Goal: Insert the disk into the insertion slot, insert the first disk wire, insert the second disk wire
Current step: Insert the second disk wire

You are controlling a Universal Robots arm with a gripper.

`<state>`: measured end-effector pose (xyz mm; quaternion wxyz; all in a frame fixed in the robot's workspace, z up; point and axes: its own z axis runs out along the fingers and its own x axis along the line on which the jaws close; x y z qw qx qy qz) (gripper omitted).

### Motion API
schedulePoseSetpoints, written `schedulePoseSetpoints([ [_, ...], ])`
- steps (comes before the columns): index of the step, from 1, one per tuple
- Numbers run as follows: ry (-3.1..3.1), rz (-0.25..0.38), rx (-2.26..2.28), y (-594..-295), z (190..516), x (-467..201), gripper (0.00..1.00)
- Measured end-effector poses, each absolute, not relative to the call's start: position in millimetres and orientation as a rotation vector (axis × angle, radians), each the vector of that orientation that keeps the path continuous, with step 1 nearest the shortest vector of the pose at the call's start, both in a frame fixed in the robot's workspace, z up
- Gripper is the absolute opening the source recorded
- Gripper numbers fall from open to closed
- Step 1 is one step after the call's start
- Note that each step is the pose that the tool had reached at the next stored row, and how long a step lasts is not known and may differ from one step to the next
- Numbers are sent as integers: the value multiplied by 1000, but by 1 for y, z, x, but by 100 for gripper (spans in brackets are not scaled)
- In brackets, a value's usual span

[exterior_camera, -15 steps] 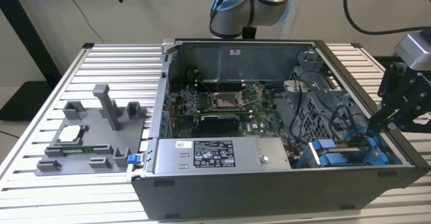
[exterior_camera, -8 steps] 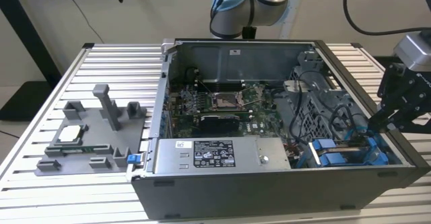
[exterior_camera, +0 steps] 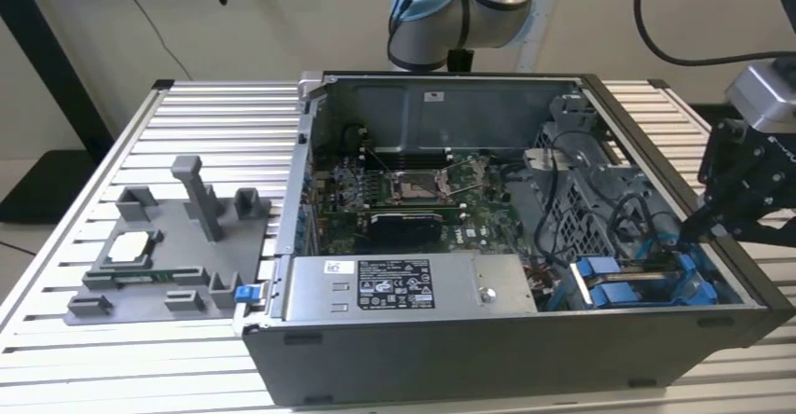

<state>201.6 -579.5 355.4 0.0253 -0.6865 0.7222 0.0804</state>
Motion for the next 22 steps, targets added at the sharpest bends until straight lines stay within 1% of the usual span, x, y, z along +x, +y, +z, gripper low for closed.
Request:
schedulePoseSetpoints([
  [10, 2231, 250, -2115, -579, 355, 200, 0],
  [22, 2232, 247, -2116, -575, 374, 192, 0],
])
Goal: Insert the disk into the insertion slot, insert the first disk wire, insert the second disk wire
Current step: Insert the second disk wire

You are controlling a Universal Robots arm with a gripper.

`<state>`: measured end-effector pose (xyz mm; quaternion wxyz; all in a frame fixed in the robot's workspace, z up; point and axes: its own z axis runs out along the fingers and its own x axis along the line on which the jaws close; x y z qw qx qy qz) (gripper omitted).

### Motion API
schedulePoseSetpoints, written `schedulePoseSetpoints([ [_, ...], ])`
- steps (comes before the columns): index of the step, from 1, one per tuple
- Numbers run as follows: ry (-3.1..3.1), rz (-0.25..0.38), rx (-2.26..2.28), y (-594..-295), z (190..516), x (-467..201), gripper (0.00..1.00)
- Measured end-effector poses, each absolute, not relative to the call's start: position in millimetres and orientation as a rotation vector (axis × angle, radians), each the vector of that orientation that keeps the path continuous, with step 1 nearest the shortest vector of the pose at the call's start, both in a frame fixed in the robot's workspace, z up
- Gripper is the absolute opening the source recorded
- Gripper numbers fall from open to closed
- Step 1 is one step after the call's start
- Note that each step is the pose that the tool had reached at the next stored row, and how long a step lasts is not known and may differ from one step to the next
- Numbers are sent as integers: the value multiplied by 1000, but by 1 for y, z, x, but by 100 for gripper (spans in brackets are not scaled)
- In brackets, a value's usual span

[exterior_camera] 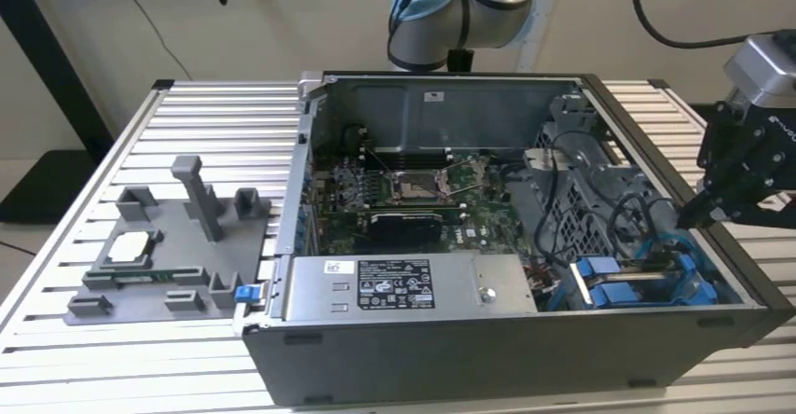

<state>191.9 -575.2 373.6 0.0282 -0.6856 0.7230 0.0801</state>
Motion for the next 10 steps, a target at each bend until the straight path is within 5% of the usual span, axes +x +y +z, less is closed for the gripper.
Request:
schedulePoseSetpoints([
  [10, 2231, 241, -2116, -572, 382, 178, 0],
])
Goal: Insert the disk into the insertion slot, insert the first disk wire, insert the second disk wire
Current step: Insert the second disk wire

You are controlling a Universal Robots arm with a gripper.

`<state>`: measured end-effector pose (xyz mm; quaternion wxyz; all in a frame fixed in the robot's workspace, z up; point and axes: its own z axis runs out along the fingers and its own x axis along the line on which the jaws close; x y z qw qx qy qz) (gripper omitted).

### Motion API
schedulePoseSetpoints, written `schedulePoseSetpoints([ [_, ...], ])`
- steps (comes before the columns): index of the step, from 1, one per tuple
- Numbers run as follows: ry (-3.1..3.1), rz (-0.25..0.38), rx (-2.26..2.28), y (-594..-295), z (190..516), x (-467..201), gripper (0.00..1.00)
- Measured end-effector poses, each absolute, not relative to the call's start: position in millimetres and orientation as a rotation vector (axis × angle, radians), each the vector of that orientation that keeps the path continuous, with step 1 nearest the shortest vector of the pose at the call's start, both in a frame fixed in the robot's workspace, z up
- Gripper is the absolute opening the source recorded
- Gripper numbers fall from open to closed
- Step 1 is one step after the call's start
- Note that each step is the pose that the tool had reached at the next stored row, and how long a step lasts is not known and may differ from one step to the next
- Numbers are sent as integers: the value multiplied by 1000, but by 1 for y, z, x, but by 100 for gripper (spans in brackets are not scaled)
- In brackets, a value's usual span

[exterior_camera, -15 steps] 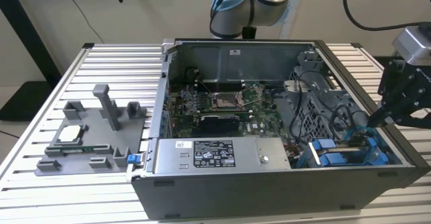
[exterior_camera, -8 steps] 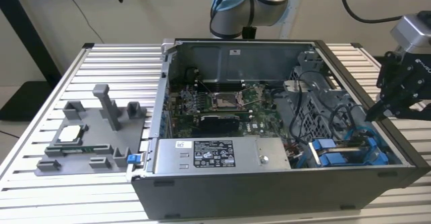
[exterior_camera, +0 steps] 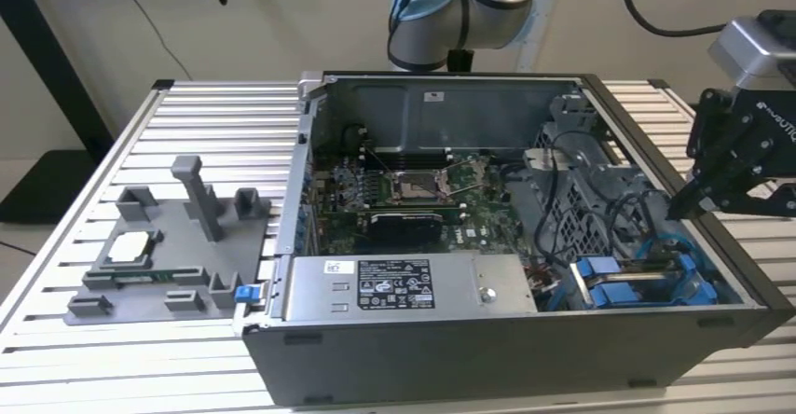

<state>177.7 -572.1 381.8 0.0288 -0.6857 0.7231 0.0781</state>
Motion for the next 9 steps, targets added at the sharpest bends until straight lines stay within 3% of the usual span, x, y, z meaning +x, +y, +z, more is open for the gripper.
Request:
schedulePoseSetpoints([
  [9, 2229, 235, -2115, -572, 385, 158, 0],
])
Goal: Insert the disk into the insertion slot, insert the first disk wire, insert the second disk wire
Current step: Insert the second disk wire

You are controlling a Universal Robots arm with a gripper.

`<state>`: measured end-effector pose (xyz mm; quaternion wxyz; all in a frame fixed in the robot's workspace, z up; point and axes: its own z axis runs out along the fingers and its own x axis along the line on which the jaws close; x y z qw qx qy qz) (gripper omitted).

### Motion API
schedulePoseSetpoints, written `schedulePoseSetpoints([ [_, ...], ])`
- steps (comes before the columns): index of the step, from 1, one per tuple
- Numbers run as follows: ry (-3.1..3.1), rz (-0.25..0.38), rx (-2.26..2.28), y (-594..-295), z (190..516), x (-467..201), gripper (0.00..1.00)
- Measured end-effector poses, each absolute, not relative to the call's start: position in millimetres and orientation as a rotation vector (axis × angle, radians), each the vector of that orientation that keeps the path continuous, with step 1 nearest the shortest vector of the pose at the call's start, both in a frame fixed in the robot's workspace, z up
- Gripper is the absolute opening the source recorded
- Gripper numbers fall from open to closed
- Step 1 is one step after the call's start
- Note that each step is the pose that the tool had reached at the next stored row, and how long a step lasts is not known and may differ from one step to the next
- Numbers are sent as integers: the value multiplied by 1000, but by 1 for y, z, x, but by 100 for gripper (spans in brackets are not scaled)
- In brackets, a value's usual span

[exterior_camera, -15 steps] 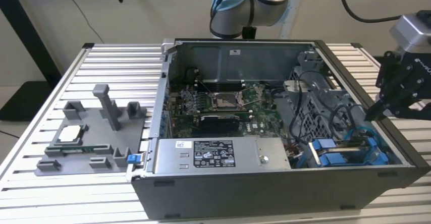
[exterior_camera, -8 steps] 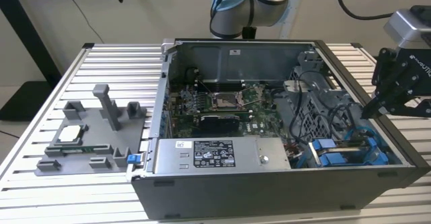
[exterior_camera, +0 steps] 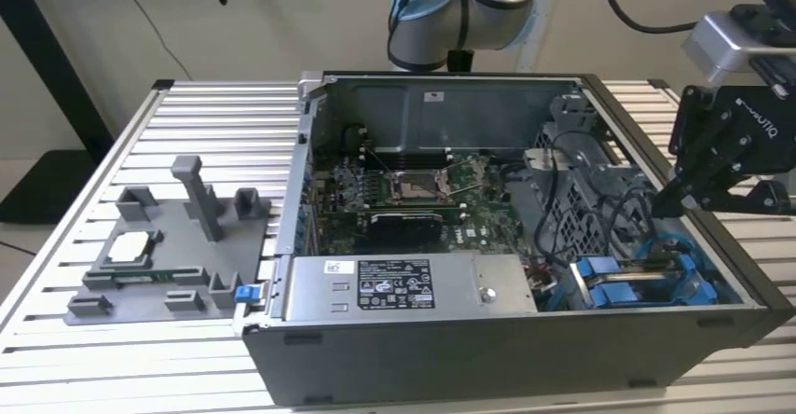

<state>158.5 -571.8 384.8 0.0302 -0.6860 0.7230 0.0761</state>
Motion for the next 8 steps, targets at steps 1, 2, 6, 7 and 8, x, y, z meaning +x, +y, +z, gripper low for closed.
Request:
schedulePoseSetpoints([
  [1, 2228, 234, -2114, -572, 385, 156, 0],
  [2, 2228, 233, -2114, -572, 385, 154, 0],
  [6, 2222, 221, -2110, -572, 385, 145, 0],
  [7, 2220, 217, -2109, -572, 385, 143, 0],
  [8, 2219, 214, -2108, -572, 385, 141, 0],
])
